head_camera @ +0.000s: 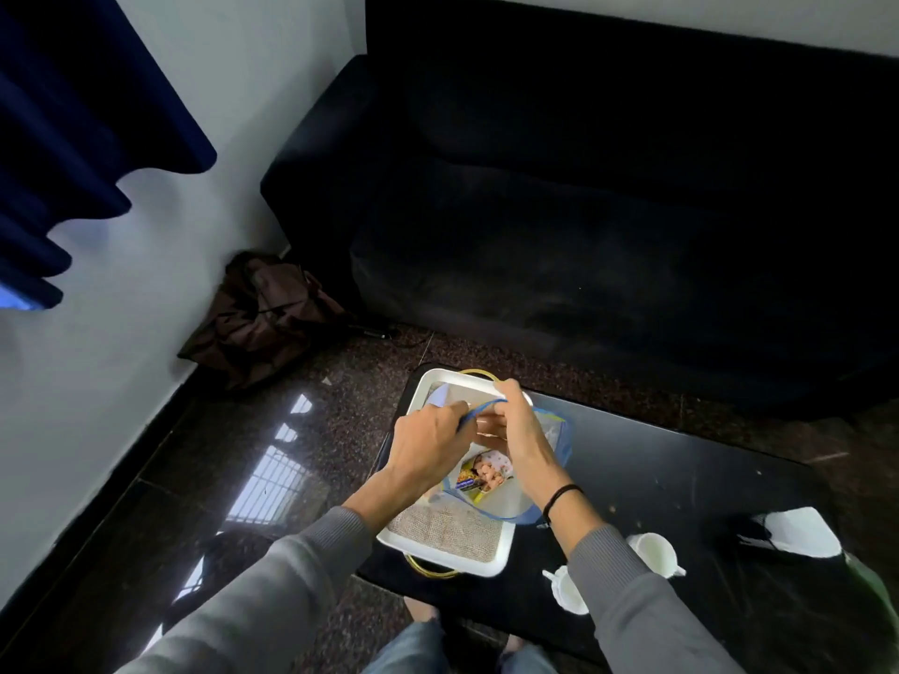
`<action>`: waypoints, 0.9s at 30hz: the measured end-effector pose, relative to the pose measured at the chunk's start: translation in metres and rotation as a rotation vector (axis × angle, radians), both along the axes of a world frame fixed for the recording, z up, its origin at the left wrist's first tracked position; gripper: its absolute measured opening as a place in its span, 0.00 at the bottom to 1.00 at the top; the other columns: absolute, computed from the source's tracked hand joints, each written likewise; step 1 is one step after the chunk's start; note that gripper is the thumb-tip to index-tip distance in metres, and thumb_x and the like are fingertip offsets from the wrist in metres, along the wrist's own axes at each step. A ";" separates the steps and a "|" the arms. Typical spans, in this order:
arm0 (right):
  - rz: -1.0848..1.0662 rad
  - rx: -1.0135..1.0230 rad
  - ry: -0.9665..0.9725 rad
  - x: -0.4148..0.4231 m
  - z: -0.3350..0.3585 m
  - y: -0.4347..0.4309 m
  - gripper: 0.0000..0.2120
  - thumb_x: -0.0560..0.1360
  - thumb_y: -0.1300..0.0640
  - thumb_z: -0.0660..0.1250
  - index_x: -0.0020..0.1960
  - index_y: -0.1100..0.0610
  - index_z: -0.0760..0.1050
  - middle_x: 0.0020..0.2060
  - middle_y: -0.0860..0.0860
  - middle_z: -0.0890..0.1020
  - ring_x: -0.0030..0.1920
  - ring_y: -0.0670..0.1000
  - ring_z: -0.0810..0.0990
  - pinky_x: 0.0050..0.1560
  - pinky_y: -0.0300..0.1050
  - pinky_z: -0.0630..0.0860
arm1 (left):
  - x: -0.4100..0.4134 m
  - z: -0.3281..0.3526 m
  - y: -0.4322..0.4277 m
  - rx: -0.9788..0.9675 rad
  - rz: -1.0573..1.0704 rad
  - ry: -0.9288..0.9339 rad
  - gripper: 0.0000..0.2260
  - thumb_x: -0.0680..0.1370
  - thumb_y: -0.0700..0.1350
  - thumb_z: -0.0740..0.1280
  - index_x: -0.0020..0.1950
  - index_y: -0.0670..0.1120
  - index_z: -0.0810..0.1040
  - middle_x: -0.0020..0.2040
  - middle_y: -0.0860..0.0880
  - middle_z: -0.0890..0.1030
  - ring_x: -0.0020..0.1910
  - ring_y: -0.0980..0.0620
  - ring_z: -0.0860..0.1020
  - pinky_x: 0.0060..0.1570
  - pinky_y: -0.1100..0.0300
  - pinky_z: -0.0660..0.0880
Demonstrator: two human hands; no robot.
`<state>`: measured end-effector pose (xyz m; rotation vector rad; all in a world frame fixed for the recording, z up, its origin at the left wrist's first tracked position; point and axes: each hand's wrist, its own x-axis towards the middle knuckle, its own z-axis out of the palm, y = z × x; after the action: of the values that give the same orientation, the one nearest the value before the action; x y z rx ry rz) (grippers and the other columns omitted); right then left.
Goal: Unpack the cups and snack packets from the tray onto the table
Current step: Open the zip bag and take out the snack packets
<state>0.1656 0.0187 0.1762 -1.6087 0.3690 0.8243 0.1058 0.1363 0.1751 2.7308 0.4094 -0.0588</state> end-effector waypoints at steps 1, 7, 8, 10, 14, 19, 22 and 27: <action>0.017 -0.019 -0.025 -0.001 -0.001 0.000 0.20 0.79 0.43 0.64 0.40 0.56 0.84 0.33 0.51 0.87 0.38 0.49 0.86 0.49 0.49 0.86 | -0.004 0.000 0.003 -0.075 -0.016 -0.016 0.14 0.83 0.52 0.60 0.47 0.46 0.79 0.41 0.47 0.86 0.40 0.42 0.83 0.43 0.49 0.79; 0.085 -0.099 -0.212 -0.010 0.003 -0.012 0.17 0.75 0.48 0.68 0.49 0.62 0.85 0.48 0.62 0.87 0.50 0.61 0.86 0.59 0.58 0.81 | -0.029 -0.011 0.030 -0.746 -0.076 0.101 0.21 0.79 0.61 0.58 0.39 0.50 0.83 0.37 0.53 0.86 0.36 0.54 0.80 0.41 0.56 0.76; 0.079 -0.051 -0.208 -0.011 0.007 -0.015 0.16 0.76 0.49 0.68 0.50 0.60 0.86 0.50 0.62 0.87 0.52 0.60 0.86 0.61 0.58 0.79 | -0.032 -0.018 0.033 -0.831 0.032 0.069 0.22 0.79 0.60 0.58 0.38 0.49 0.84 0.37 0.51 0.86 0.37 0.53 0.81 0.42 0.56 0.77; 0.090 0.044 -0.201 -0.011 0.014 -0.023 0.16 0.77 0.48 0.67 0.49 0.58 0.88 0.51 0.59 0.88 0.54 0.57 0.86 0.61 0.55 0.78 | -0.035 -0.035 0.044 -0.796 0.231 -0.028 0.23 0.80 0.61 0.57 0.37 0.49 0.83 0.39 0.50 0.86 0.41 0.50 0.82 0.46 0.53 0.78; 0.101 0.410 -0.077 -0.002 0.030 -0.039 0.14 0.80 0.58 0.64 0.40 0.62 0.83 0.57 0.56 0.88 0.64 0.52 0.84 0.67 0.51 0.75 | -0.031 -0.058 0.059 -0.814 0.461 -0.047 0.18 0.80 0.67 0.57 0.40 0.63 0.82 0.44 0.54 0.83 0.50 0.55 0.80 0.53 0.53 0.71; -0.015 0.866 0.159 0.011 0.045 -0.054 0.11 0.74 0.59 0.67 0.42 0.69 0.78 0.60 0.69 0.83 0.67 0.68 0.79 0.70 0.66 0.72 | -0.014 -0.061 0.067 -1.219 0.576 0.119 0.26 0.73 0.74 0.58 0.51 0.59 0.86 0.51 0.53 0.87 0.57 0.49 0.84 0.63 0.46 0.74; -0.054 0.839 0.155 0.016 0.043 -0.054 0.25 0.73 0.59 0.66 0.64 0.74 0.67 0.64 0.75 0.75 0.67 0.70 0.78 0.65 0.70 0.76 | -0.016 -0.067 0.061 -1.571 0.665 0.269 0.41 0.70 0.77 0.60 0.67 0.47 0.81 0.64 0.42 0.83 0.63 0.39 0.82 0.62 0.40 0.78; -0.146 0.775 0.186 0.015 0.025 -0.057 0.17 0.77 0.52 0.60 0.49 0.66 0.77 0.63 0.70 0.68 0.67 0.72 0.72 0.74 0.75 0.60 | -0.021 -0.078 0.043 -1.760 0.747 0.218 0.30 0.72 0.67 0.70 0.65 0.47 0.83 0.62 0.41 0.84 0.56 0.41 0.85 0.50 0.45 0.83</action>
<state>0.1810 -0.0382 0.2014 -0.7807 0.2472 0.8651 0.0845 0.1792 0.0973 0.7752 0.8372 -0.3210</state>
